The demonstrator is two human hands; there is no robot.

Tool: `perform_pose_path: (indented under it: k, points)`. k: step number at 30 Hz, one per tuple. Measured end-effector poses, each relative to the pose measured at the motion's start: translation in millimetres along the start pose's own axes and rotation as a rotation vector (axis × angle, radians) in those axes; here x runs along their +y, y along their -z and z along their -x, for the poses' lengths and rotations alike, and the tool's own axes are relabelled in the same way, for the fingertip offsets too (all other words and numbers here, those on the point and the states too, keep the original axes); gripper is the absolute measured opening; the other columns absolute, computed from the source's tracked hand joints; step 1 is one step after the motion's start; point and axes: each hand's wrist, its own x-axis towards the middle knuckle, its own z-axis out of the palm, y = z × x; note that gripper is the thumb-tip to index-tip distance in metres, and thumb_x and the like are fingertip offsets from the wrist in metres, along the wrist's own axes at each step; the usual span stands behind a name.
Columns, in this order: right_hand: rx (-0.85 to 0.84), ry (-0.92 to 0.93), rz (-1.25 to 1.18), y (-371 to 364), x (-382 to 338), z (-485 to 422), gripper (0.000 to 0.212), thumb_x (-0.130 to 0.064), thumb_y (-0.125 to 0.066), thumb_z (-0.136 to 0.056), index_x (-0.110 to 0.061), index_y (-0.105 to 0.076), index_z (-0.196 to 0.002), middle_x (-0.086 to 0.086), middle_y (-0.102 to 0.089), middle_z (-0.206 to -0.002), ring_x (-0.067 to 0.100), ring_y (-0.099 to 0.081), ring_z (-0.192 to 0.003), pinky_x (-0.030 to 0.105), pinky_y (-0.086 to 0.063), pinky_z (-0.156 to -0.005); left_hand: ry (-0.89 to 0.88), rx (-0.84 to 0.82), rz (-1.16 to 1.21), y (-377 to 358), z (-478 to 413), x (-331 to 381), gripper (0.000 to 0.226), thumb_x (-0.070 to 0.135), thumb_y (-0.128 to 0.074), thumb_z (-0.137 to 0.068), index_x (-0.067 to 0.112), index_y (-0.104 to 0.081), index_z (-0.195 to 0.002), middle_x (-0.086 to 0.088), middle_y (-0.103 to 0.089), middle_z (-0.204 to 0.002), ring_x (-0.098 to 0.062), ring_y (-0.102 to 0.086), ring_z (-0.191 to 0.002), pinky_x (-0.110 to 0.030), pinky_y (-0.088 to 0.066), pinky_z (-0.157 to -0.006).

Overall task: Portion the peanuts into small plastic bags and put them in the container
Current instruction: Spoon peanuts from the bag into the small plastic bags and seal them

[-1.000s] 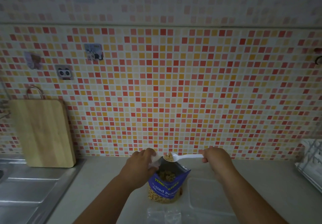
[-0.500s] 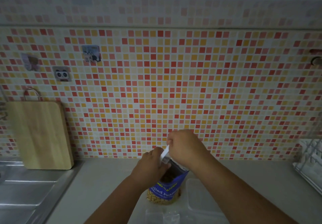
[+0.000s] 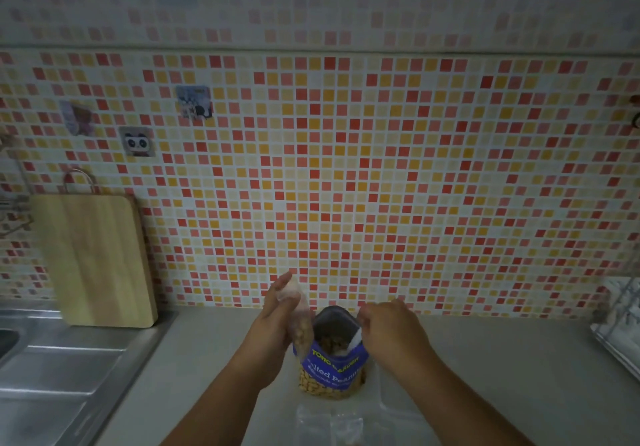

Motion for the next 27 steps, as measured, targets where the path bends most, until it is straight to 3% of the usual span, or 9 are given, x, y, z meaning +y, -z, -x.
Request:
perform_pose_path:
  k: [4,7,9,12,16,18,22,24,27]
  points:
    - [0.115,0.036,-0.197,-15,-1,10,0.027,-0.034,-0.047,-0.094,-0.028,-0.065,-0.112,-0.002,-0.058,-0.110,0.016,-0.045,-0.108,0.027,-0.040,-0.090,0.027,-0.093,0.003,-11,23,1,0.041,0.041,-0.047,-0.085,0.030,-0.053,-0.124,-0.005,-0.067,-0.112,-0.026,-0.065,-0.099,-0.037,-0.054,-0.077]
    - [0.027,-0.009,-0.831,-9,-17,25,0.016,-0.029,-0.059,-0.090,-0.024,-0.072,-0.097,-0.010,-0.068,-0.096,0.002,-0.061,-0.091,0.011,-0.045,-0.078,0.076,-0.179,0.003,-12,34,-4,0.038,0.039,-0.036,-0.095,0.026,-0.058,-0.123,-0.003,-0.070,-0.115,-0.024,-0.066,-0.105,-0.039,-0.055,-0.083]
    - [-0.092,-0.064,-1.110,-12,-26,35,0.013,-0.025,-0.062,-0.088,-0.020,-0.073,-0.085,-0.001,-0.074,-0.090,0.011,-0.069,-0.088,0.019,-0.053,-0.079,0.112,-0.209,0.005,-12,38,-8,0.039,0.036,-0.033,-0.097,0.025,-0.061,-0.122,-0.003,-0.066,-0.123,-0.023,-0.063,-0.113,-0.041,-0.053,-0.090]
    - [-0.044,-0.085,-1.153,-20,-30,42,0.019,-0.020,-0.061,-0.089,-0.017,-0.069,-0.073,0.012,-0.073,-0.088,0.028,-0.068,-0.088,0.038,-0.053,-0.084,0.135,-0.222,-0.031,-11,42,-12,0.039,0.037,-0.032,-0.098,0.027,-0.060,-0.123,0.001,-0.062,-0.128,-0.015,-0.059,-0.117,-0.032,-0.051,-0.092]
    - [-0.098,-0.084,-1.183,-33,-20,51,0.027,-0.015,-0.055,-0.093,-0.020,-0.063,-0.068,0.003,-0.065,-0.072,0.017,-0.058,-0.069,0.030,-0.049,-0.068,0.170,-0.201,-0.041,5,41,-31,0.041,0.046,-0.040,-0.091,0.026,-0.063,-0.118,-0.004,-0.064,-0.125,-0.023,-0.058,-0.117,-0.045,-0.041,-0.102]
    - [-0.156,-0.097,-1.151,-46,-10,55,0.026,-0.012,-0.054,-0.093,-0.018,-0.061,-0.069,0.004,-0.064,-0.070,0.017,-0.056,-0.067,0.025,-0.047,-0.062,0.201,0.008,-0.009,16,36,-48,0.031,0.038,-0.049,-0.088,0.015,-0.069,-0.093,-0.011,-0.068,-0.101,-0.025,-0.063,-0.093,-0.038,-0.047,-0.086]
    - [-0.302,-0.216,-1.069,-86,10,65,0.029,-0.007,-0.052,-0.093,-0.014,-0.059,-0.066,-0.004,-0.065,-0.057,0.011,-0.052,-0.052,0.016,-0.042,-0.049,0.347,0.285,-0.435,40,30,-105,0.016,0.025,-0.064,-0.085,0.013,-0.060,-0.076,-0.007,-0.056,-0.073,-0.018,-0.047,-0.057,-0.031,-0.044,-0.061]
    - [-0.331,-0.318,-1.029,-108,16,67,0.031,-0.006,-0.050,-0.093,-0.013,-0.057,-0.064,-0.003,-0.064,-0.055,0.009,-0.049,-0.044,0.017,-0.039,-0.043,0.397,0.248,-0.681,44,30,-128,0.013,0.029,-0.067,-0.082,0.017,-0.061,-0.082,-0.008,-0.063,-0.079,-0.022,-0.055,-0.064,-0.034,-0.050,-0.069]
    - [-0.312,-0.449,-0.977,-134,20,63,0.029,-0.010,-0.050,-0.093,-0.014,-0.056,-0.065,-0.003,-0.064,-0.051,0.010,-0.048,-0.039,0.019,-0.039,-0.043,0.357,0.191,-1.040,41,24,-149,0.033,0.031,-0.066,-0.081,0.015,-0.058,-0.109,-0.012,-0.066,-0.106,-0.026,-0.062,-0.101,-0.028,-0.046,-0.086]
